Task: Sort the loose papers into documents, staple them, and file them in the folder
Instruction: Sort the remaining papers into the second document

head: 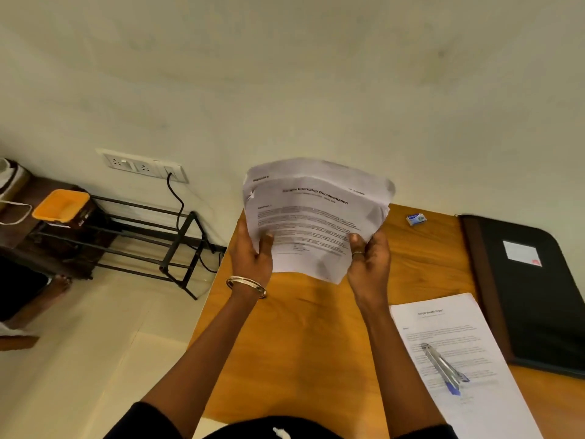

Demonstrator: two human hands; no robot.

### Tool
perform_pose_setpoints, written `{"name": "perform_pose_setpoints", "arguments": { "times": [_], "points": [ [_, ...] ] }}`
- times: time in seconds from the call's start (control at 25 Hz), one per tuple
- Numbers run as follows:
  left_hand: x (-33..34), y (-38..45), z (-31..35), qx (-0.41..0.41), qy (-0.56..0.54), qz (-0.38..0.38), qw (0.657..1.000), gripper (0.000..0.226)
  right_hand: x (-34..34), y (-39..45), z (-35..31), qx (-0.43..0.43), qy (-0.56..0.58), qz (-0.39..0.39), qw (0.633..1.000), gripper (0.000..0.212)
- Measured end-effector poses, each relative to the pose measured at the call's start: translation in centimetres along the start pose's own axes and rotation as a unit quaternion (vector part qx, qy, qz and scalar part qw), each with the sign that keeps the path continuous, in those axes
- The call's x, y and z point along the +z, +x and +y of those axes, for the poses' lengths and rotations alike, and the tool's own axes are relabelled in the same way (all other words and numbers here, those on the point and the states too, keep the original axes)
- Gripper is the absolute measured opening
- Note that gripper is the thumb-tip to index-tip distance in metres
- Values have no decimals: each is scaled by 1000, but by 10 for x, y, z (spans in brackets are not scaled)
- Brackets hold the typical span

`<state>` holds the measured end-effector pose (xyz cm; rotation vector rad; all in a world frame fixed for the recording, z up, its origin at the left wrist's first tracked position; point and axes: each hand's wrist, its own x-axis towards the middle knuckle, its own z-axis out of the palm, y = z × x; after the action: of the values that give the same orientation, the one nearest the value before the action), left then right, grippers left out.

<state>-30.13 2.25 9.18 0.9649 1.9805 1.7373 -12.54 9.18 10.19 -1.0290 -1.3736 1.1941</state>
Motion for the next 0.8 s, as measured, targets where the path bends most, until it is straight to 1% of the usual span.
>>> {"name": "perform_pose_setpoints", "arguments": {
  "times": [0.04, 0.12, 0.24, 0.36, 0.44, 0.48, 0.6, 0.68, 0.8],
  "points": [
    [3, -6, 3, 0, -4, 13, 1000, 48, -5, -2, -1, -9, -18, -12, 1000, 28],
    [8, -18, 5, -18, 7, 27, 999, 52, -15, -8, 5, -2, -66, -40, 997, 38],
    [18, -27, 11, -51, 64, 29, 996, 49, -21, -10, 16, 17, -137, -67, 988, 51],
    [27, -29, 23, -27, 112, 43, 992, 42, -23, -7, 9, 9, -164, -59, 985, 60],
    [31, -30, 28, -25, 131, 53, 990, 43, -28, -3, 7, -5, -163, -53, 985, 57],
    [32, -31, 27, -38, 142, 56, 988, 44, -30, -1, 9, -7, -165, -54, 985, 54],
    [31, -34, 18, -65, 187, 47, 979, 40, -40, -1, 16, 23, -197, -63, 978, 50],
    [30, -33, 15, -57, 215, 30, 974, 34, -45, 0, 17, 33, -208, -63, 976, 50],
    [29, -31, 25, -36, 237, 17, 971, 29, -50, 3, 14, 21, -212, -50, 976, 46]
  ]
}}
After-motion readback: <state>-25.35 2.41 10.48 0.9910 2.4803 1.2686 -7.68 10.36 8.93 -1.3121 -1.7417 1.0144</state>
